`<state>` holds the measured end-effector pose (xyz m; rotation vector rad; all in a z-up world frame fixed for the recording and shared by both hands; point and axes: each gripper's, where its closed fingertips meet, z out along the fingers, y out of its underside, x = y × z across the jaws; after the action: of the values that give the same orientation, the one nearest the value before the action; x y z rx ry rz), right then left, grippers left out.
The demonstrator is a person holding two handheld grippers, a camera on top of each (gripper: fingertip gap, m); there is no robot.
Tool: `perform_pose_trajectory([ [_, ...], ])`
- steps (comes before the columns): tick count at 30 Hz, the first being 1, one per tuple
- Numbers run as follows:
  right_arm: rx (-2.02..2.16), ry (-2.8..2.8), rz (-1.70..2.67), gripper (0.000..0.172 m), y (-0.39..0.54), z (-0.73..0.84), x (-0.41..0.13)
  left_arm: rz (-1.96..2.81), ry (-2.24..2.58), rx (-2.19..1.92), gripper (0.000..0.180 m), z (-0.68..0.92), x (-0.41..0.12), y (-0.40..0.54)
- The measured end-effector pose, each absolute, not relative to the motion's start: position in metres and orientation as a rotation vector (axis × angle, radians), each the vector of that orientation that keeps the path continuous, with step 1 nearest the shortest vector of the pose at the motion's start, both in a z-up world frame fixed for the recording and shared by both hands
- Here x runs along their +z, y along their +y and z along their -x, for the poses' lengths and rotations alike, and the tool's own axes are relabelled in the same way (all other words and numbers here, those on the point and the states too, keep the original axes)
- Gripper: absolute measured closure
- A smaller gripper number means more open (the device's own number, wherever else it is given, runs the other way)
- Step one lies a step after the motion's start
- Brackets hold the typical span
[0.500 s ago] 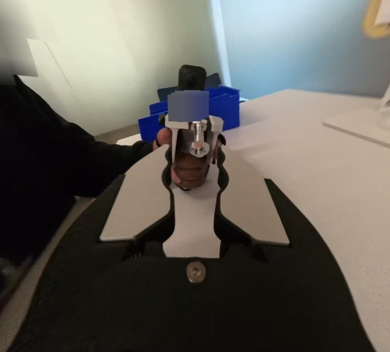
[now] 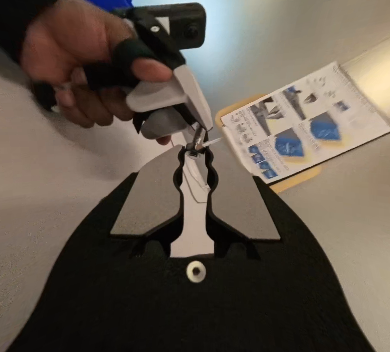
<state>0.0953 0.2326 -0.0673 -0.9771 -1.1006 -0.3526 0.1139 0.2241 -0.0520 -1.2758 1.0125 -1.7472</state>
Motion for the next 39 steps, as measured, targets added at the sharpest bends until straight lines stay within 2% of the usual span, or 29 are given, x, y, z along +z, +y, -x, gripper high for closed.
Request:
perform_pose_trajectory([
  [4, -0.058, -0.991, 1.065, 0.148, 0.227, -0.095, -0.054, 1.259, 0.952, -1.77, 0.163, -0.109, -0.047, 0.23],
  [10, 0.865, -0.654, 1.383, 0.136, 0.233, -0.096, -0.052, 1.219, 0.936, -1.789, 0.163, -0.106, -0.043, 0.231],
  [14, 1.246, -0.51, 1.444, 0.14, 0.234, -0.095, -0.057, 1.199, 0.991, -1.793, 0.163, -0.108, -0.044, 0.222],
  [17, 1.13, -0.586, 1.408, 0.157, 0.232, -0.095, -0.057, 1.214, 1.017, -1.778, 0.163, -0.111, -0.047, 0.22],
  [18, 1.01, -0.634, 1.387, 0.157, 0.232, -0.095, -0.058, 1.221, 1.015, -1.775, 0.163, -0.112, -0.047, 0.22],
  [20, 0.678, -0.746, 1.307, 0.158, 0.232, -0.096, -0.057, 1.236, 1.007, -1.771, 0.163, -0.113, -0.048, 0.222],
  [22, 0.244, -0.832, 1.16, 0.17, 0.232, -0.1, -0.051, 1.243, 1.003, -1.776, 0.163, -0.113, -0.048, 0.222],
  [24, -0.131, -0.952, 1.014, 0.17, 0.229, -0.098, -0.05, 1.247, 0.991, -1.779, 0.163, -0.112, -0.048, 0.224],
  [26, -0.228, -0.984, 0.971, 0.166, 0.226, -0.096, -0.05, 1.247, 0.976, -1.785, 0.163, -0.112, -0.047, 0.225],
  [30, 0.14, -0.851, 1.124, 0.148, 0.229, -0.102, -0.044, 1.23, 0.944, -1.798, 0.163, -0.108, -0.044, 0.228],
  [35, 0.88, -0.693, 1.392, 0.136, 0.23, -0.094, -0.058, 1.194, 0.925, -1.814, 0.163, -0.106, -0.04, 0.228],
  [39, 1.282, -0.519, 1.432, 0.136, 0.228, -0.095, -0.054, 1.157, 0.948, -1.842, 0.163, -0.106, -0.038, 0.222],
])
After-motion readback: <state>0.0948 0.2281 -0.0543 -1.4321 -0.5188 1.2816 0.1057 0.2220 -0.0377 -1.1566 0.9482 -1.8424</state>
